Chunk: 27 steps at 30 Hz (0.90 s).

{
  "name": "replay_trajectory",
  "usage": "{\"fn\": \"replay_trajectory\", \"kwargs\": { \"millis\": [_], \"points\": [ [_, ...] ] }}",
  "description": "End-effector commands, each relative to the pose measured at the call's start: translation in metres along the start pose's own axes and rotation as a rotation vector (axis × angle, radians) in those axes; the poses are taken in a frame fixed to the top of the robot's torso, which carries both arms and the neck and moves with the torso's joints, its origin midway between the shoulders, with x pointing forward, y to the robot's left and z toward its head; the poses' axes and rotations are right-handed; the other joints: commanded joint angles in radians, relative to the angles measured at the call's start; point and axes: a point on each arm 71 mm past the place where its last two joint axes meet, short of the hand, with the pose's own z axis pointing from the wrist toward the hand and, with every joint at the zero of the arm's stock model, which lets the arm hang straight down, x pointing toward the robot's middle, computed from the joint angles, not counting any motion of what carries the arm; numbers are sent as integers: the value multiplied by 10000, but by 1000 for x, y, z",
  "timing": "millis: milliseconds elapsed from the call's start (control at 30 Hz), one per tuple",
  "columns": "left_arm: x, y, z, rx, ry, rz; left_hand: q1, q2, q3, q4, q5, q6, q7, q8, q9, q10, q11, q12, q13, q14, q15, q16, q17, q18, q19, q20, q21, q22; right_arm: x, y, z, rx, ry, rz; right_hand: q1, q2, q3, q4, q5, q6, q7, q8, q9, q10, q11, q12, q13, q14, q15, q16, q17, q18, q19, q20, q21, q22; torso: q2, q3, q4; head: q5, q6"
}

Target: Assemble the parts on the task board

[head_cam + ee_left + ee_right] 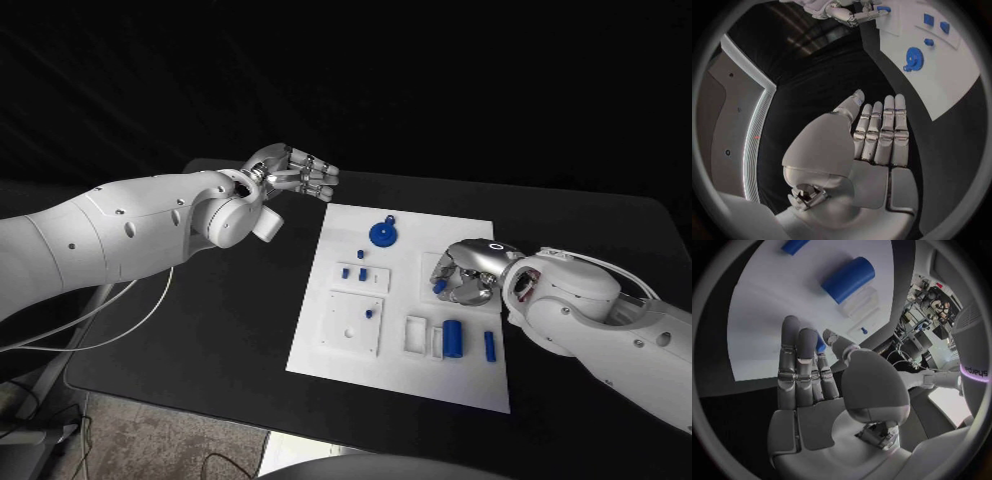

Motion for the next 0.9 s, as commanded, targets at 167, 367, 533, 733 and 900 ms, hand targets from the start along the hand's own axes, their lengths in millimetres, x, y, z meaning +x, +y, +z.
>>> {"fn": "replay_trajectory", "kwargs": {
  "millis": [167,367,533,733,900],
  "points": [
    [2,-1,1,66,166,-77,-50,-24,16,60,34,32,32,2,-1,-7,18,28,-12,-37,-29,19,10,44,8,7,-15,-11,5,3,3,-22,94,-137,-180,60,86,45,-27,171,15,-11,11,169,-21,7,-5,21,-48,48,27,-15,-38,-74,77,36,-2,9,-12,-4,-9],
    [3,-1,1,53,296,-116,-48,-56,1,68,37,8,37,1,-2,-40,28,29,-11,-78,-12,15,5,37,-8,22,-35,-54,8,4,5,-48,31,-122,-170,146,360,22,-118,344,-25,-3,17,341,-71,10,-6,33,-81,63,51,-26,-35,-99,100,81,2,22,6,-31,17],
    [3,-1,1,37,373,-141,-62,-58,-8,77,31,13,36,4,0,-36,28,31,-11,-86,-9,18,6,35,-13,29,-39,-67,8,4,6,39,-198,-247,-96,294,830,-62,-141,803,-129,56,65,897,-235,46,6,-60,-237,46,80,-41,-137,-209,160,195,-5,16,-14,-9,45],
    [4,-1,1,32,433,-158,-64,-49,-29,89,20,33,30,4,0,-34,28,30,-11,-108,-3,18,12,39,-15,38,-41,-136,5,4,6,112,-666,-435,-22,394,1640,-375,-190,1436,-264,6,114,1753,-457,14,18,-84,-425,36,176,-169,-331,-449,579,737,-4,23,-16,-9,26],
    [4,-1,1,26,465,-166,-64,-49,-29,89,20,33,30,4,0,-34,28,30,-11,-108,-3,18,12,39,-15,38,-41,-136,2,6,6,43,-1112,-515,-35,442,1803,-407,-210,1627,-339,29,138,2059,-558,31,28,-39,-490,18,220,-202,-413,-517,762,1001,-5,15,-22,-5,14]
  ]
}}
